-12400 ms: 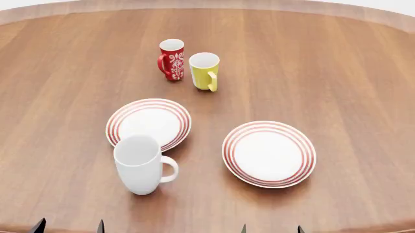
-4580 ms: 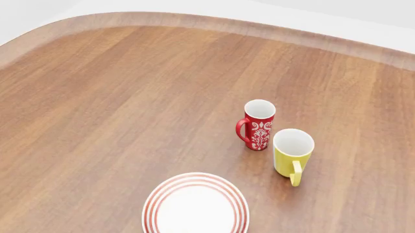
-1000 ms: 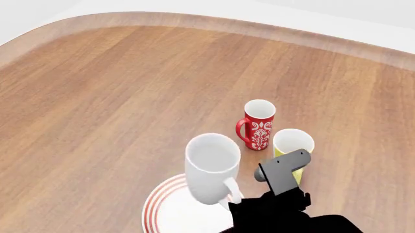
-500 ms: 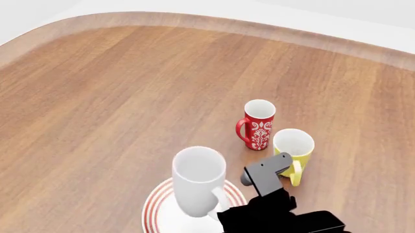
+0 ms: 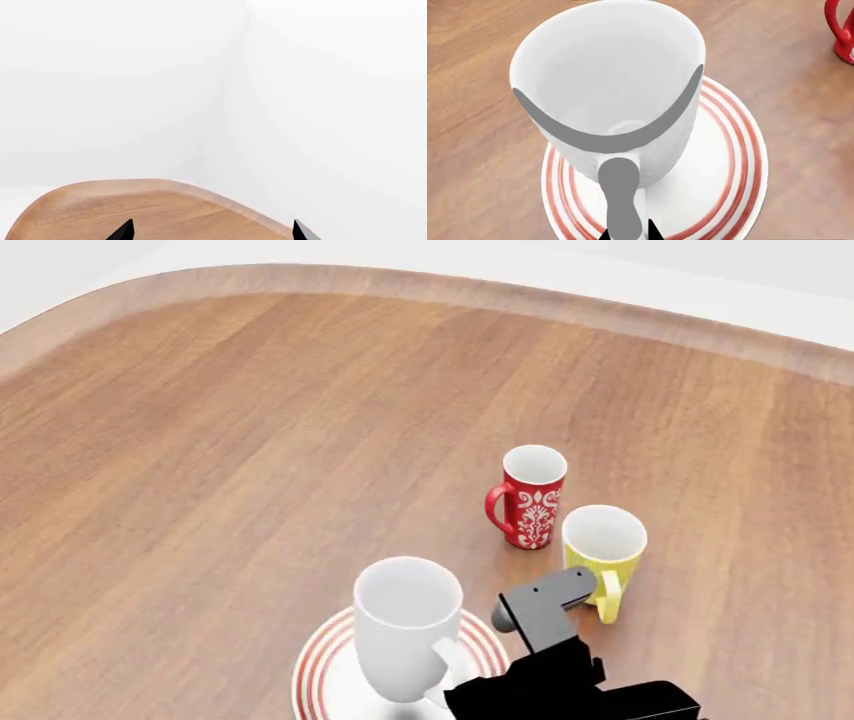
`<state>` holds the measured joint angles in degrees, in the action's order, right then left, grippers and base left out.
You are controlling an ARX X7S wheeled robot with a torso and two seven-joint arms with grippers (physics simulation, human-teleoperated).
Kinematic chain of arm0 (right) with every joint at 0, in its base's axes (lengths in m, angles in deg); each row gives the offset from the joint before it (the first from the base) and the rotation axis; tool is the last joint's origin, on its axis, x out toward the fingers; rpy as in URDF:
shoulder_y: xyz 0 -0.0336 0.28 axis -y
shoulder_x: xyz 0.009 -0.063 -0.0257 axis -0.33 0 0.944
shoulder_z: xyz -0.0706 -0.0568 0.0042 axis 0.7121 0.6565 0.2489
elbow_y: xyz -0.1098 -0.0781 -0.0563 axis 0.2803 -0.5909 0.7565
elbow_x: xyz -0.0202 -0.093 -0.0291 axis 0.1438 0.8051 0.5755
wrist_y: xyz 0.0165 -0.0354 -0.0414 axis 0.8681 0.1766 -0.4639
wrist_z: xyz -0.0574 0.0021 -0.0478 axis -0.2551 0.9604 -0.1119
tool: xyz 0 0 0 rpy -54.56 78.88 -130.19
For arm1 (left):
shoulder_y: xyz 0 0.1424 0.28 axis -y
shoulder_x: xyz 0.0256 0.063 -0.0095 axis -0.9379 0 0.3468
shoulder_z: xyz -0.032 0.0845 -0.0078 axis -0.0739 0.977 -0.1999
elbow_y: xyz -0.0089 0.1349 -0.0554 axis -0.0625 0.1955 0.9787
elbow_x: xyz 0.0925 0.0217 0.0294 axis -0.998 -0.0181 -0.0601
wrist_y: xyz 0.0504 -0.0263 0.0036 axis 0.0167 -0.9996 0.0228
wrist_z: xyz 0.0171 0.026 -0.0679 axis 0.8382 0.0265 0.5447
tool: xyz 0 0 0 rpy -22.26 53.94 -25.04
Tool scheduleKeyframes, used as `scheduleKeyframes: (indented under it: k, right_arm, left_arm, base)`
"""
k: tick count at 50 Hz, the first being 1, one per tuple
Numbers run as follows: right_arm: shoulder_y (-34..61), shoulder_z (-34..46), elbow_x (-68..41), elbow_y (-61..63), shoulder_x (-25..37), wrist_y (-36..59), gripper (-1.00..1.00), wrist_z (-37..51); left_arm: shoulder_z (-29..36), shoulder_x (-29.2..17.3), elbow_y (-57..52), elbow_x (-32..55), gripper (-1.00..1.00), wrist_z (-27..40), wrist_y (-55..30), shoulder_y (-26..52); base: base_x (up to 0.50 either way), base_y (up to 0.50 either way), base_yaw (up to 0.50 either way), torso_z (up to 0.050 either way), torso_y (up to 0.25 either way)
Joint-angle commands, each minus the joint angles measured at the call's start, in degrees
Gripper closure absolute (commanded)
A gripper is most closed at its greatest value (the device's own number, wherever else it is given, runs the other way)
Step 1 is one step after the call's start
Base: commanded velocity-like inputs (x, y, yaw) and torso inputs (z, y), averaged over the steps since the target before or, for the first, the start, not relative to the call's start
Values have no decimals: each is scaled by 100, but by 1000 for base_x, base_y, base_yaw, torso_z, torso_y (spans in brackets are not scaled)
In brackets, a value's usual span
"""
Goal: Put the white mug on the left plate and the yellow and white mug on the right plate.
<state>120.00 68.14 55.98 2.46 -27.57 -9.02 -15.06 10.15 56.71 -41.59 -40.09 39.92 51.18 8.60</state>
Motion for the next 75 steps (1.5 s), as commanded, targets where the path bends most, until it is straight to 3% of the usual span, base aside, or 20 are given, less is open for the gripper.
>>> scheduleKeyframes:
  k: [1,8,9,18,40,59,66,75]
  right_arm:
    - [22,-58,-63,3,-6,-3,100,18]
    - [121,-84,-12,-282,-59,-161,100,116]
    - [137,-89,-11,-318,-67,-172,-100,121]
    - [91,-150,-73,-121,-12,-127,-100,195]
    - [-1491,-636,-635,3640,1177,440,-100,903]
    - [-2447,-1272,-161,5546,1563,-1374,-100,1708]
    - [-2643,-1607,-303,5634,1541,-1842,-100,1761]
    - [-2377,-2262,-354,5133,1182,-1941,-100,2624]
  left_arm:
    - [-27,-36,-22,45,-100,12,22,-33]
    - [-12,-45,-4,41,-100,20,30,-20]
    - [-7,-44,4,36,-100,17,34,-17]
    - [-11,-64,-15,59,-100,30,47,-32]
    - [26,-83,22,42,-100,66,77,-5]
    - [63,-105,82,35,-100,48,128,36]
    - [101,-109,99,20,-100,49,131,58]
    - [97,-119,116,38,-100,43,160,50]
  base:
    - [0,0,0,0,0]
    - [0,0,0,0,1]
    - [0,0,0,0,0]
    - [0,0,0,0,0]
    - [0,0,0,0,0]
    - [0,0,0,0,0]
    - [0,0,0,0,0]
    - [0,0,0,0,0]
